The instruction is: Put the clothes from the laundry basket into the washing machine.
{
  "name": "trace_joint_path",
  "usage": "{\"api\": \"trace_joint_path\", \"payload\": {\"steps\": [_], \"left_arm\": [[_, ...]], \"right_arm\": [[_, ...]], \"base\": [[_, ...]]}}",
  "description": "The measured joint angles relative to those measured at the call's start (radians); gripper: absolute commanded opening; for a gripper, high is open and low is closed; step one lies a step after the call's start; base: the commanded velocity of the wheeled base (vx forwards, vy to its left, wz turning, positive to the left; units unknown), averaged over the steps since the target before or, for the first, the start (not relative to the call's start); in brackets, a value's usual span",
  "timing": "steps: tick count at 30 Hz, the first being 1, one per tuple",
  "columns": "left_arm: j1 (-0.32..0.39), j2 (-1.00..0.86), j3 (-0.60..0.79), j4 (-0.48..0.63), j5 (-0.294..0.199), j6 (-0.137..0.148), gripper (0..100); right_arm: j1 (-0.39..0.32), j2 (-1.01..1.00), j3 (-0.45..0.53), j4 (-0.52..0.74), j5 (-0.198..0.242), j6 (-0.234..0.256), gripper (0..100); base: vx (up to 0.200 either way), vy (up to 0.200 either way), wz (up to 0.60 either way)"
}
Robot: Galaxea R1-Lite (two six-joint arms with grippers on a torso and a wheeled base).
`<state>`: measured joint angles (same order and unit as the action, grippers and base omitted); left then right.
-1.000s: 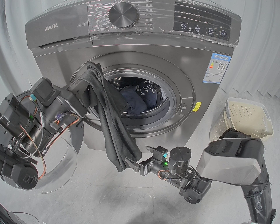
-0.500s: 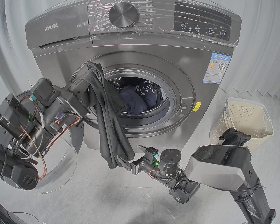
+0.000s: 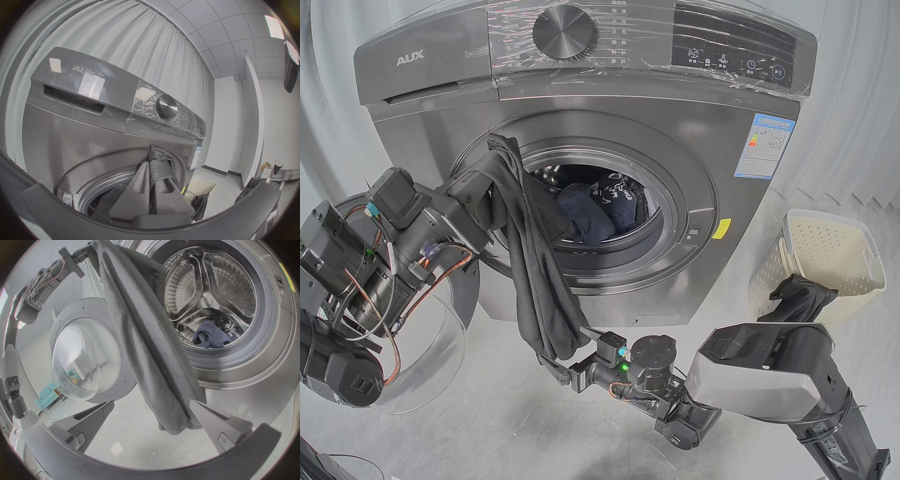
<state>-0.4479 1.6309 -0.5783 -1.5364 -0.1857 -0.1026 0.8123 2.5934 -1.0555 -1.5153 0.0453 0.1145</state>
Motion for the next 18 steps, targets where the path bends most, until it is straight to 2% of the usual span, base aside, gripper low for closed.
{"api": "trace_joint_path", "payload": {"steps": [2, 3, 11, 18], "left_arm": [[0.0, 0.0, 0.0, 0.0, 0.0, 0.0, 0], [0.0, 0.0, 0.0, 0.0, 0.0, 0.0, 0], [0.001, 0.001, 0.0, -0.002, -0.001, 0.0, 0], [0.004, 0.001, 0.001, -0.002, -0.003, 0.0, 0]], "right_arm": [[-0.001, 0.007, -0.023, 0.0, 0.0, 0.0, 100], [-0.003, 0.013, -0.038, 0.001, -0.001, 0.001, 0], [-0.019, 0.038, -0.091, -0.015, -0.007, 0.014, 0], [-0.027, 0.009, -0.032, -0.018, -0.009, 0.014, 0]], "base": [[0.0, 0.0, 0.0], [0.0, 0.0, 0.0], [0.0, 0.0, 0.0], [0.0, 0.0, 0.0]]}}
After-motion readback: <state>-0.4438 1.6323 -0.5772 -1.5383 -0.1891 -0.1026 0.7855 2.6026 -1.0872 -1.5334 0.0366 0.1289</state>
